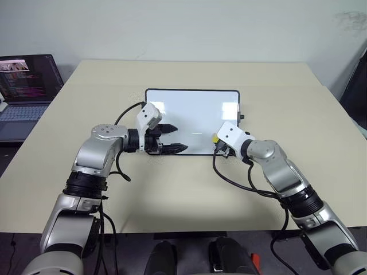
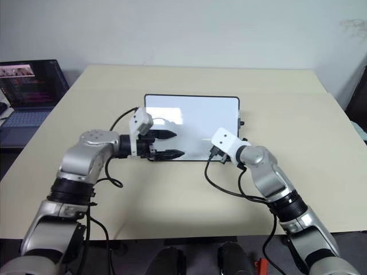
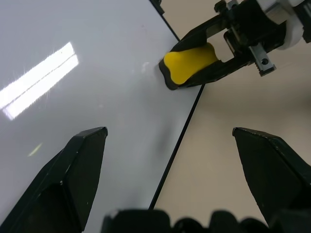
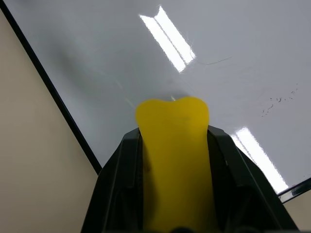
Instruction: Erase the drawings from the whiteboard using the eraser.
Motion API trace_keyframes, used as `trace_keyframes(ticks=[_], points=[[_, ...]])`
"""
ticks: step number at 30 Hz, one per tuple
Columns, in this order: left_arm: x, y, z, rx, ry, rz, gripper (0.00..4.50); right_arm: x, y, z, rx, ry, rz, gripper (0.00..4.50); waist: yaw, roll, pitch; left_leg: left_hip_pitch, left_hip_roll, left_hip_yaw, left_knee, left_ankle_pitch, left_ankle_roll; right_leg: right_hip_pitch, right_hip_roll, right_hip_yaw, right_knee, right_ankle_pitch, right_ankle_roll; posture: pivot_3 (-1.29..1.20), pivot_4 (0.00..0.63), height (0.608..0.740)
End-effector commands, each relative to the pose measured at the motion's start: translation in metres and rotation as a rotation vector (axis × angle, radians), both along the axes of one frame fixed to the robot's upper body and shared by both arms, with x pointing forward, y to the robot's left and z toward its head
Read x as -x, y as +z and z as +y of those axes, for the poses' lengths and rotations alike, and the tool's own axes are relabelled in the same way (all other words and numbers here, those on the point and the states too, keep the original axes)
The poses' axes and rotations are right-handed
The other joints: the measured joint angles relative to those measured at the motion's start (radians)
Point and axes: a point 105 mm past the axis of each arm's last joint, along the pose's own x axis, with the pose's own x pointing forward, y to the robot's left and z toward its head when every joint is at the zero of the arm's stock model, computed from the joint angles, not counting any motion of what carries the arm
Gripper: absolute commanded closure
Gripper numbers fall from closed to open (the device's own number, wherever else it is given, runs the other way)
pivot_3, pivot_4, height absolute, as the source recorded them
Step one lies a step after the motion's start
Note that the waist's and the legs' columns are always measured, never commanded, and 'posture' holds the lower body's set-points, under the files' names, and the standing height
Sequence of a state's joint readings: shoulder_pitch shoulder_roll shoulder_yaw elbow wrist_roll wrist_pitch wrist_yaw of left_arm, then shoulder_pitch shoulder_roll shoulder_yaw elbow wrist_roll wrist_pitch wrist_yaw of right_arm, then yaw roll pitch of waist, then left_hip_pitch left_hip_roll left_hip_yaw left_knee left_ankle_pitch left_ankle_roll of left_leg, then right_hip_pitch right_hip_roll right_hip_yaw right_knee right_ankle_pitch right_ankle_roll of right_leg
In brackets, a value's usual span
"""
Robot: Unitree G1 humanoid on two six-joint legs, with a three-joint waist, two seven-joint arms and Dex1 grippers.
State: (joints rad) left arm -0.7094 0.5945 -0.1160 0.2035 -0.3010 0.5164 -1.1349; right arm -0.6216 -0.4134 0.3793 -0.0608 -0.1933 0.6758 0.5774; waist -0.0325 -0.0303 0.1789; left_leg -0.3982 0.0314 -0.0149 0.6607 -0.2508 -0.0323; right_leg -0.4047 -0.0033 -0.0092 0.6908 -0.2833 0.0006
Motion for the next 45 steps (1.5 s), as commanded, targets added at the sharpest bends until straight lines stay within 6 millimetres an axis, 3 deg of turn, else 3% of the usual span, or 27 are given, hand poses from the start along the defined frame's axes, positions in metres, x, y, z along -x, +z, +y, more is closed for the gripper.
trace_keyframes(ticks=[1, 5, 14, 23, 27, 36, 41, 45], points=[[0.001, 0.018, -0.006, 0.013, -0.034, -0.067, 0.00, -0.008, 0.008, -0.011, -0.014, -0.067, -0.029, 3.16, 0.000, 0.000, 0.000, 0.000, 0.000, 0.000, 0.000, 0.000, 0.000, 0.000, 0.000, 0.000, 0.000, 0.000, 0.000, 0.00, 0.150, 0.740], [0.003, 0.020, -0.009, 0.009, -0.046, -0.087, 0.00, -0.007, 0.014, -0.011, -0.041, -0.070, -0.043, 3.16, 0.000, 0.000, 0.000, 0.000, 0.000, 0.000, 0.000, 0.000, 0.000, 0.000, 0.000, 0.000, 0.000, 0.000, 0.000, 0.00, 0.150, 0.740], [0.010, 0.025, -0.016, 0.017, -0.066, -0.127, 0.00, 0.019, 0.074, -0.016, -0.294, -0.071, -0.125, 3.16, 0.004, 0.001, 0.001, -0.003, 0.000, 0.000, -0.001, 0.000, 0.000, -0.002, 0.000, 0.000, -0.002, 0.002, -0.003, 0.00, 0.150, 0.740], [0.015, 0.030, -0.023, 0.029, -0.091, -0.150, 0.00, 0.055, 0.096, -0.084, -0.345, -0.260, -0.196, 3.16, 0.009, 0.001, 0.001, -0.004, -0.002, 0.000, -0.013, -0.001, -0.001, -0.002, -0.005, -0.001, -0.011, -0.001, 0.000, 0.00, 0.150, 0.740], [0.014, 0.035, -0.033, 0.033, -0.110, -0.183, 0.00, 0.064, 0.085, -0.113, -0.356, -0.375, -0.187, 3.16, 0.010, 0.001, 0.001, -0.003, -0.002, 0.000, -0.014, -0.001, -0.001, -0.002, -0.006, -0.001, -0.012, -0.001, 0.000, 0.00, 0.150, 0.740], [0.028, 0.037, -0.089, 0.063, -0.283, -0.230, 0.00, 0.070, 0.035, -0.159, -0.443, -0.650, -0.140, 3.16, 0.007, 0.001, 0.001, -0.002, -0.003, 0.001, -0.014, -0.001, -0.001, -0.001, -0.005, 0.000, -0.010, -0.001, 0.000, 0.00, 0.150, 0.740], [0.032, 0.034, -0.118, 0.055, -0.387, -0.241, 0.00, 0.062, 0.010, -0.176, -0.461, -0.741, -0.099, 3.16, 0.005, 0.001, 0.001, -0.002, -0.004, 0.002, -0.014, -0.001, -0.001, -0.001, -0.004, 0.001, -0.010, -0.001, 0.000, 0.00, 0.150, 0.740], [0.029, 0.024, -0.132, 0.026, -0.433, -0.257, 0.00, 0.049, 0.001, -0.184, -0.527, -0.802, -0.087, 3.16, 0.003, 0.003, 0.000, -0.001, -0.005, 0.003, -0.014, -0.001, -0.001, -0.001, -0.003, 0.002, -0.010, -0.001, 0.000, 0.00, 0.150, 0.740]])
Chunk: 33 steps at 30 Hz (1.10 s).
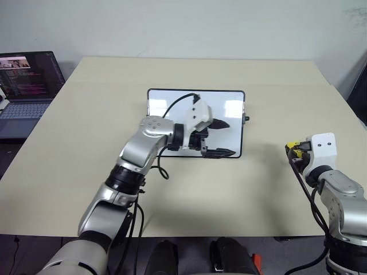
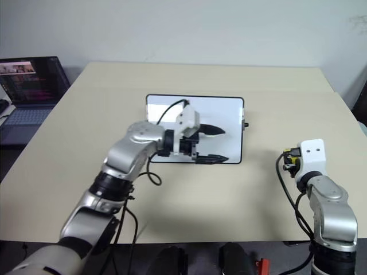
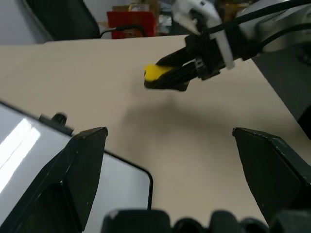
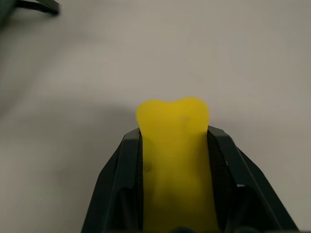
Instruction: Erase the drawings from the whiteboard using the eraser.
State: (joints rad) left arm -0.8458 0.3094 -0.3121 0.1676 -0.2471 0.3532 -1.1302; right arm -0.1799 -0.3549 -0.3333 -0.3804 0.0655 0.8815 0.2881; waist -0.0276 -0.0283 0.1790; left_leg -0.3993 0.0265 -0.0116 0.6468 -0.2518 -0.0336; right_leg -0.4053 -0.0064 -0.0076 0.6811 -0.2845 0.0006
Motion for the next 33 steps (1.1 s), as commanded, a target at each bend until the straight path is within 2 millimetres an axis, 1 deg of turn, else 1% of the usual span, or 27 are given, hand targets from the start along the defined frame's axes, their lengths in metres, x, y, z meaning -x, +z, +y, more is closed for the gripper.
trace_keyframes(ticks=[1, 6, 13, 15, 16, 18, 20, 22, 23, 24, 26, 27, 28, 30, 32, 33], points=[[0.001, -0.001, -0.009, -0.025, -0.049, -0.061, 0.00, -0.009, 0.007, -0.007, -0.021, -0.038, -0.051, 3.16, -0.003, 0.001, 0.000, 0.000, 0.000, 0.001, 0.000, 0.000, 0.000, 0.000, 0.000, 0.001, 0.000, 0.000, 0.000, 0.00, 0.150, 0.740], [0.002, -0.010, -0.012, -0.049, -0.076, -0.070, 0.00, -0.016, 0.003, -0.004, -0.041, -0.028, -0.043, 3.16, -0.002, 0.001, 0.000, 0.000, 0.001, 0.001, -0.001, 0.000, 0.000, 0.000, 0.003, 0.000, 0.000, 0.000, 0.000, 0.00, 0.150, 0.740], [0.006, -0.022, -0.011, -0.084, -0.097, -0.083, 0.00, -0.023, -0.002, 0.000, -0.065, -0.014, -0.029, 3.16, -0.002, 0.002, 0.000, 0.000, 0.001, 0.001, 0.000, 0.000, 0.000, 0.000, 0.003, 0.001, 0.000, 0.000, 0.000, 0.00, 0.150, 0.740], [0.007, -0.025, -0.011, -0.101, -0.099, -0.107, 0.00, -0.025, -0.003, 0.001, -0.072, -0.008, -0.028, 2.44, -0.001, 0.002, 0.000, 0.000, 0.001, 0.001, 0.000, 0.000, 0.000, 0.000, 0.003, 0.001, 0.000, 0.000, 0.000, 0.00, 0.150, 0.740], [0.006, -0.026, -0.011, -0.105, -0.099, -0.113, 0.00, -0.025, -0.003, 0.001, -0.074, -0.005, -0.029, 2.24, 0.000, 0.002, 0.000, 0.000, 0.001, 0.001, 0.000, 0.000, 0.000, 0.000, 0.003, 0.001, 0.000, 0.000, 0.000, 0.00, 0.150, 0.740], [0.006, -0.028, -0.010, -0.105, -0.093, -0.118, 0.00, -0.027, -0.002, 0.001, -0.072, -0.005, -0.033, 1.62, 0.000, 0.002, 0.000, 0.000, 0.001, 0.001, 0.000, 0.000, 0.000, 0.000, 0.003, 0.001, 0.000, 0.000, 0.000, 0.00, 0.150, 0.740], [0.005, -0.029, -0.009, -0.104, -0.080, -0.123, 0.00, -0.028, -0.001, 0.000, -0.071, -0.005, -0.037, 0.84, 0.000, 0.002, -0.001, 0.000, 0.001, 0.001, 0.000, 0.000, 0.000, 0.000, 0.003, 0.001, 0.000, 0.000, 0.000, 0.00, 0.150, 0.740], [0.003, -0.027, -0.006, -0.076, -0.056, -0.108, 0.00, -0.029, 0.001, 0.001, -0.071, 0.000, -0.050, 0.16, -0.001, 0.002, -0.001, 0.000, 0.001, 0.001, 0.000, 0.000, 0.000, 0.000, 0.003, 0.001, 0.000, 0.000, 0.000, 0.00, 0.150, 0.740], [0.002, -0.024, -0.004, -0.056, -0.037, -0.104, 0.00, -0.030, 0.006, 0.003, -0.059, 0.013, -0.070, 0.04, -0.001, 0.002, -0.001, 0.000, 0.001, 0.001, 0.000, 0.000, 0.000, 0.000, 0.003, 0.001, 0.000, 0.000, 0.000, 0.00, 0.150, 0.740], [0.000, -0.021, -0.001, -0.035, -0.013, -0.101, 0.00, -0.031, 0.013, 0.007, -0.048, 0.032, -0.099, 0.04, -0.001, 0.002, -0.001, 0.000, 0.001, 0.001, 0.000, 0.000, 0.000, 0.000, 0.003, 0.001, 0.000, 0.000, 0.000, 0.00, 0.150, 0.740], [-0.003, -0.016, 0.007, 0.006, 0.038, -0.088, 0.00, -0.030, 0.025, 0.019, -0.044, 0.079, -0.147, 0.04, -0.003, 0.002, -0.001, 0.000, 0.001, 0.001, 0.000, 0.000, 0.000, 0.000, 0.003, 0.001, 0.001, 0.000, 0.000, 0.00, 0.150, 0.740], [-0.005, -0.010, 0.014, 0.045, 0.073, -0.079, 0.00, -0.028, 0.035, 0.029, -0.047, 0.124, -0.182, 0.04, -0.003, 0.002, -0.001, 0.000, 0.001, 0.000, 0.000, 0.000, 0.000, 0.000, 0.003, 0.001, 0.001, 0.000, 0.000, 0.00, 0.150, 0.740], [-0.006, -0.005, 0.025, 0.097, 0.123, -0.056, 0.00, -0.024, 0.045, 0.041, -0.049, 0.161, -0.223, 0.04, -0.004, 0.002, 0.000, 0.000, 0.002, 0.000, 0.000, 0.000, 0.000, 0.000, 0.003, 0.000, 0.001, 0.000, 0.000, 0.00, 0.150, 0.740], [-0.005, 0.005, 0.047, 0.207, 0.236, -0.020, 0.00, -0.012, 0.059, 0.058, -0.041, 0.189, -0.302, 0.04, -0.006, 0.003, 0.000, 0.000, 0.003, 0.000, 0.000, 0.000, 0.000, -0.001, 0.003, 0.001, 0.001, 0.000, 0.000, 0.00, 0.150, 0.740], [-0.004, 0.006, 0.072, 0.311, 0.392, 0.026, 0.00, 0.003, 0.063, 0.075, -0.029, 0.220, -0.365, 0.04, -0.004, 0.003, -0.001, 0.000, 0.006, -0.002, -0.001, 0.000, 0.000, -0.001, 0.002, 0.001, 0.000, 0.000, 0.000, 0.00, 0.150, 0.740], [-0.004, 0.002, 0.085, 0.343, 0.487, 0.035, 0.00, 0.011, 0.060, 0.084, -0.034, 0.232, -0.376, 0.04, -0.002, 0.003, -0.002, 0.000, 0.009, -0.004, -0.001, 0.000, 0.000, -0.001, 0.002, 0.000, 0.000, 0.000, 0.000, 0.00, 0.150, 0.740]])
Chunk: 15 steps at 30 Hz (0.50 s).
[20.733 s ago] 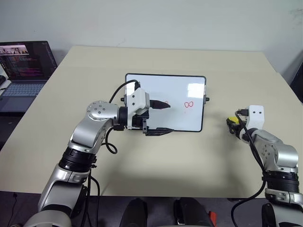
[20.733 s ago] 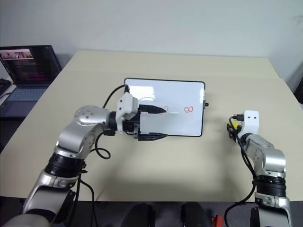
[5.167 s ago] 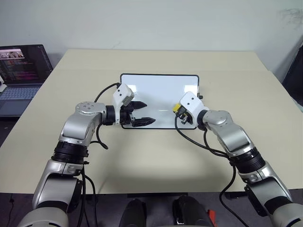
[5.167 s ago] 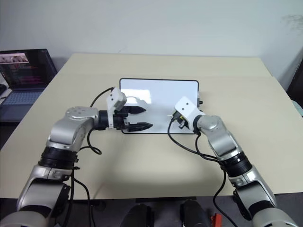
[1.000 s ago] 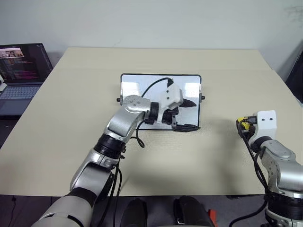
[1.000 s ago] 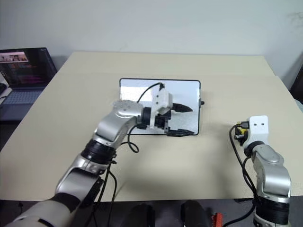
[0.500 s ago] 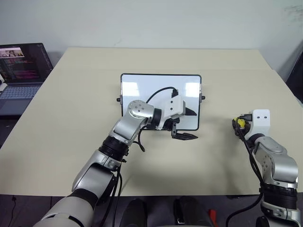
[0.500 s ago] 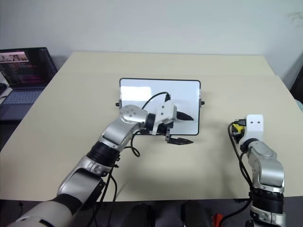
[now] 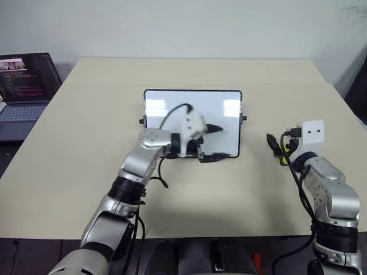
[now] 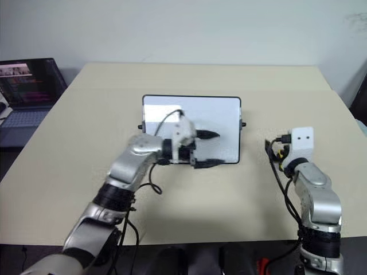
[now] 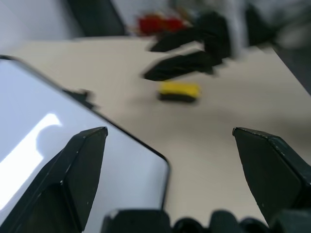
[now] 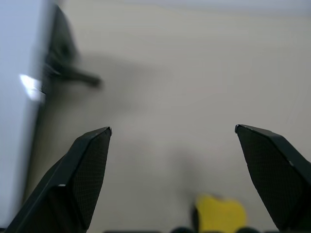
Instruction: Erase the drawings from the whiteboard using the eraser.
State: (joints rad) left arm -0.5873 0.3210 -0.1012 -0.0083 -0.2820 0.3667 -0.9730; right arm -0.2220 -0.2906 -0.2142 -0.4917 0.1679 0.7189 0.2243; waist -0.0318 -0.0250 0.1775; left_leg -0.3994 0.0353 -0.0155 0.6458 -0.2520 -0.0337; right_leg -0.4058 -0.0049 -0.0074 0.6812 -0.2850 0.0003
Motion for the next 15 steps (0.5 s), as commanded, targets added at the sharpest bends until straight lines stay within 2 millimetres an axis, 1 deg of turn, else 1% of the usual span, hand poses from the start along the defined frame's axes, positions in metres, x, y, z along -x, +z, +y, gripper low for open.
trace_keyframes(ticks=[1, 4, 5, 6, 7, 8, 10, 11, 13, 14, 15], points=[[0.002, 0.007, 0.042, 0.155, 0.273, 0.021, 0.00, 0.027, 0.009, 0.028, -0.002, 0.045, -0.114, 0.04, 0.004, 0.001, 0.000, 0.000, 0.002, -0.001, 0.000, 0.000, 0.000, 0.000, 0.000, -0.001, 0.000, 0.000, 0.000, 0.00, 0.150, 0.740], [0.009, -0.002, 0.063, 0.197, 0.438, 0.028, 0.00, 0.041, -0.002, 0.038, -0.042, 0.058, -0.140, 0.04, 0.010, 0.000, 0.000, 0.000, 0.001, 0.000, 0.001, 0.000, -0.001, 0.001, -0.001, 0.000, 0.000, 0.000, 0.000, 0.00, 0.150, 0.740], [0.013, -0.006, 0.074, 0.191, 0.514, -0.009, 0.00, 0.047, -0.007, 0.041, -0.079, 0.055, -0.148, 0.04, 0.013, 0.000, 0.000, 0.000, -0.001, -0.001, 0.001, 0.000, -0.001, 0.001, -0.003, -0.001, 0.001, 0.000, 0.000, 0.00, 0.150, 0.740], [0.017, -0.010, 0.090, 0.201, 0.607, -0.025, 0.00, 0.052, -0.012, 0.041, -0.105, 0.037, -0.152, 0.04, 0.015, 0.000, 0.000, 0.001, -0.003, -0.001, 0.002, 0.000, -0.001, 0.001, -0.005, -0.001, 0.001, 0.000, 0.000, 0.00, 0.150, 0.740], [0.020, -0.012, 0.099, 0.208, 0.668, -0.035, 0.00, 0.056, -0.016, 0.040, -0.120, 0.022, -0.157, 0.04, 0.015, 0.000, -0.002, 0.001, -0.005, 0.000, 0.002, 0.000, -0.001, 0.002, -0.007, 0.000, 0.001, 0.001, 0.001, 0.00, 0.150, 0.740], [0.022, -0.017, 0.115, 0.199, 0.761, -0.061, 0.00, 0.060, -0.020, 0.033, -0.130, -0.026, -0.172, 0.04, 0.015, 0.000, -0.002, 0.002, -0.005, 0.001, 0.002, 0.000, -0.001, 0.002, -0.008, 0.000, 0.001, 0.001, 0.001, 0.00, 0.150, 0.740], [0.024, -0.023, 0.130, 0.188, 0.861, -0.088, 0.00, 0.064, -0.026, 0.023, -0.136, -0.068, -0.192, 0.04, 0.015, -0.001, -0.002, 0.003, -0.006, 0.001, 0.002, 0.000, -0.001, 0.004, -0.010, 0.000, 0.001, 0.001, 0.002, 0.00, 0.150, 0.740], [0.027, -0.033, 0.150, 0.164, 0.968, -0.097, 0.00, 0.067, -0.036, 0.021, -0.139, -0.084, -0.179, 0.04, 0.016, -0.001, -0.002, 0.003, -0.006, 0.001, 0.002, 0.001, -0.002, 0.004, -0.010, 0.000, 0.001, 0.001, 0.002, 0.00, 0.150, 0.740], [0.034, -0.048, 0.173, 0.130, 1.100, -0.098, 0.00, 0.069, -0.049, 0.019, -0.134, -0.095, -0.162, 0.04, 0.017, -0.002, -0.003, 0.006, -0.006, 0.001, 0.002, 0.001, -0.002, 0.007, -0.010, 0.000, 0.000, 0.000, 0.003, 0.00, 0.150, 0.740], [0.038, -0.056, 0.186, 0.117, 1.173, -0.084, 0.00, 0.071, -0.056, 0.019, -0.144, -0.099, -0.154, 0.04, 0.018, -0.002, -0.002, 0.010, -0.006, 0.001, 0.001, 0.001, -0.002, 0.011, -0.009, 0.000, -0.001, -0.001, 0.003, 0.00, 0.150, 0.740], [0.040, -0.064, 0.195, 0.114, 1.228, -0.060, 0.00, 0.071, -0.060, 0.019, -0.166, -0.096, -0.150, 0.04, 0.018, -0.002, -0.003, 0.016, -0.006, 0.001, 0.000, 0.001, -0.002, 0.016, -0.009, 0.000, -0.001, -0.002, 0.005, 0.00, 0.150, 0.740]])
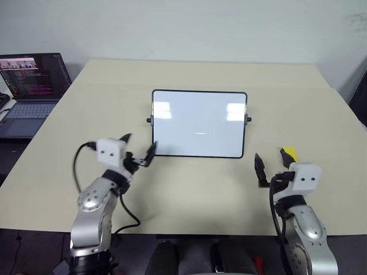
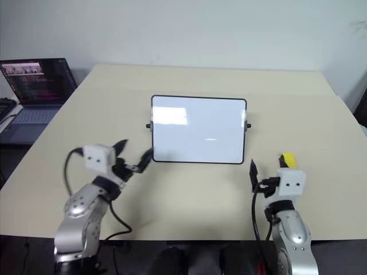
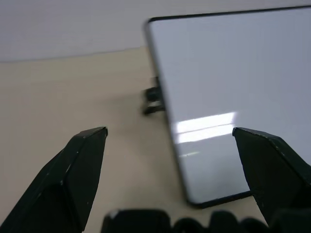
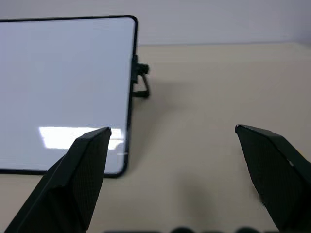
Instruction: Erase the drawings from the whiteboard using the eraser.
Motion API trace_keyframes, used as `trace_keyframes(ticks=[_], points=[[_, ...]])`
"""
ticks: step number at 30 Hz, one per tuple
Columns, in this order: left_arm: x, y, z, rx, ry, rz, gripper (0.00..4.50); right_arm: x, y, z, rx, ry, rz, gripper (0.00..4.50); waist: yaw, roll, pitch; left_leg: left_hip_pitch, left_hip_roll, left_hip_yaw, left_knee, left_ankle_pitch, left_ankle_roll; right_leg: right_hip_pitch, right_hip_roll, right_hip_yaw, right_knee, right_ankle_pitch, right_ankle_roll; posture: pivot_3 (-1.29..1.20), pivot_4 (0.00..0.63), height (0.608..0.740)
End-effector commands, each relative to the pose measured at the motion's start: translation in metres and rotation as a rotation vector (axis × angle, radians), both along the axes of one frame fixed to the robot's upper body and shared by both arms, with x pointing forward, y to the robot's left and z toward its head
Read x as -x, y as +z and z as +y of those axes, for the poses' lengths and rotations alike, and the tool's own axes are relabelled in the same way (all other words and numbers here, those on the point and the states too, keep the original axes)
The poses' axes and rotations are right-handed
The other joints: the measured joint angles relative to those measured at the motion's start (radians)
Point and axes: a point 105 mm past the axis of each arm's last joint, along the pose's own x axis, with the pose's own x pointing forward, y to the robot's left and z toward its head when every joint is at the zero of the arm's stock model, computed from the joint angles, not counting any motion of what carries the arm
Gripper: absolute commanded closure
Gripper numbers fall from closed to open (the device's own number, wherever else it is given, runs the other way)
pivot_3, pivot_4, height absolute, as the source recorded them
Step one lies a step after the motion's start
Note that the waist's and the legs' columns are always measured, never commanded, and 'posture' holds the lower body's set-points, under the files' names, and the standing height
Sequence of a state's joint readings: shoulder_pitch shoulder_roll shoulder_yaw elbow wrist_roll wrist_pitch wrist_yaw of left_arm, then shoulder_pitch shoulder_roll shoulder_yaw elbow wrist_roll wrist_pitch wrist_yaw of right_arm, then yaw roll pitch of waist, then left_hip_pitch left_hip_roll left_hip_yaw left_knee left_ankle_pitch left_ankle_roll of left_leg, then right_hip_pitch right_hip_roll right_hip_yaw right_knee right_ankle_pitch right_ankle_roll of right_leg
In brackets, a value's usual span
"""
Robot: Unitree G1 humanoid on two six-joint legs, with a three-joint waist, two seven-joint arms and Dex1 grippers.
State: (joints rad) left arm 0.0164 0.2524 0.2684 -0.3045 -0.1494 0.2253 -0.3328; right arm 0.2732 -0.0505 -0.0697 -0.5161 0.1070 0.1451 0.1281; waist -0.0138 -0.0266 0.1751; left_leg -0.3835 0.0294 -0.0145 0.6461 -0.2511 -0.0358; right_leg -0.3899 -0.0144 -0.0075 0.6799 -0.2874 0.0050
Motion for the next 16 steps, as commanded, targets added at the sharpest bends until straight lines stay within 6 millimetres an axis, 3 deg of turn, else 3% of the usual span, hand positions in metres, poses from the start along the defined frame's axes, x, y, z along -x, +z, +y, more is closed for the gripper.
trace_keyframes(ticks=[1, 5, 12, 16], points=[[0.009, -0.009, 0.031, 0.005, 0.191, 0.002, 0.00, 0.002, -0.001, 0.001, -0.037, 0.005, -0.051, 0.04, 0.002, 0.000, 0.000, 0.003, 0.000, 0.000, 0.000, 0.000, 0.000, 0.002, 0.000, 0.000, 0.000, -0.001, 0.000, 0.00, 0.150, 0.740], [0.006, -0.014, 0.028, 0.027, 0.208, 0.012, 0.00, 0.000, -0.005, 0.000, -0.021, 0.034, -0.058, 0.04, 0.008, -0.001, -0.001, 0.003, 0.000, 0.000, 0.000, 0.000, 0.000, 0.002, 0.000, -0.001, 0.000, -0.001, 0.000, 0.00, 0.150, 0.740], [-0.019, -0.002, -0.006, 0.030, 0.072, -0.022, 0.00, 0.006, 0.008, -0.004, 0.016, 0.028, -0.088, 0.04, 0.014, -0.002, -0.002, 0.001, 0.000, -0.001, 0.000, 0.000, 0.000, 0.002, 0.000, -0.001, 0.000, -0.001, 0.000, 0.00, 0.150, 0.740], [-0.021, -0.005, -0.009, 0.035, 0.068, -0.007, 0.00, 0.010, 0.013, -0.007, 0.018, 0.010, -0.085, 0.04, 0.007, -0.002, -0.002, 0.001, 0.001, 0.000, -0.001, -0.001, -0.001, 0.002, 0.000, 0.000, 0.000, -0.001, 0.000, 0.00, 0.150, 0.740]])
